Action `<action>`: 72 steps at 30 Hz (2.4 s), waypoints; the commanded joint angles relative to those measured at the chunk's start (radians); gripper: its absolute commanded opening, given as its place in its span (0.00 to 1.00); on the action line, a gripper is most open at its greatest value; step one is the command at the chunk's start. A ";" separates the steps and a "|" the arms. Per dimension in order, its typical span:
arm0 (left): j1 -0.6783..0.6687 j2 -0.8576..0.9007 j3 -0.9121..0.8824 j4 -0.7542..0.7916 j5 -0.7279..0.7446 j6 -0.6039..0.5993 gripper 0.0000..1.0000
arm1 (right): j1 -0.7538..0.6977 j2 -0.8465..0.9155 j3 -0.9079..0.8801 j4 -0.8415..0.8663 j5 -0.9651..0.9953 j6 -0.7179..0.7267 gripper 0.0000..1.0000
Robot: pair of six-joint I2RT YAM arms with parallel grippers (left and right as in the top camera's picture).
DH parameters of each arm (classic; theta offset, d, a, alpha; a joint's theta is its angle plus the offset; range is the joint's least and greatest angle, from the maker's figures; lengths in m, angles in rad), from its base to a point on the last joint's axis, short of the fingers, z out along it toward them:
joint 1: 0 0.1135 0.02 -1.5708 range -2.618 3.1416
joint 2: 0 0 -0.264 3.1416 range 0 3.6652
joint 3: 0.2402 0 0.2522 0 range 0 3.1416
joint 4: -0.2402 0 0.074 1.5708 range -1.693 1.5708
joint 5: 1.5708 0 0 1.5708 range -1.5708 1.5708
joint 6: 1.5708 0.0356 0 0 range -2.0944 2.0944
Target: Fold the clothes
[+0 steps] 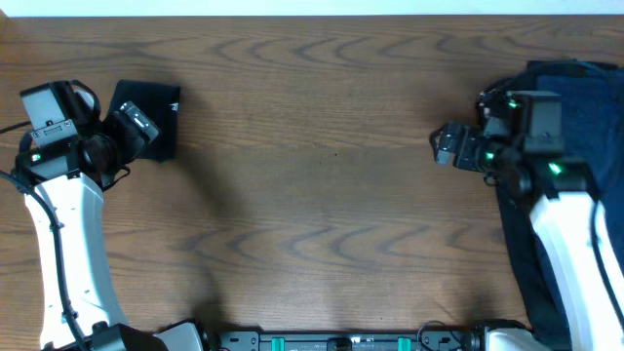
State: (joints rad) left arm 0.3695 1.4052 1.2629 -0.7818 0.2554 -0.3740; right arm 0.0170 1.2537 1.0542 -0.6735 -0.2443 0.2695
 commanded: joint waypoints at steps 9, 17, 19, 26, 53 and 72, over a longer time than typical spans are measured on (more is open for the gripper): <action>0.000 0.006 0.003 -0.003 -0.003 -0.005 0.98 | 0.027 -0.507 0.005 -0.002 0.005 -0.009 0.99; 0.000 0.006 0.003 -0.003 -0.002 -0.005 0.98 | 0.048 -0.855 0.005 -0.118 0.005 -0.009 0.99; 0.000 0.006 0.003 -0.003 -0.003 -0.005 0.98 | 0.048 -0.936 0.002 -0.169 0.005 -0.009 0.99; 0.000 0.006 0.003 -0.003 -0.003 -0.005 0.98 | 0.049 -1.088 -0.059 -0.229 0.006 -0.024 0.99; 0.000 0.006 0.003 -0.003 -0.003 -0.005 0.98 | 0.089 -1.248 -0.818 0.483 0.157 -0.024 0.99; 0.000 0.006 0.003 -0.003 -0.003 -0.005 0.98 | 0.089 -1.249 -1.049 0.692 0.203 -0.222 0.99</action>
State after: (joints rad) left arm 0.3695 1.4052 1.2629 -0.7822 0.2550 -0.3740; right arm 0.0959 0.0116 0.0063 0.0380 -0.0540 0.1505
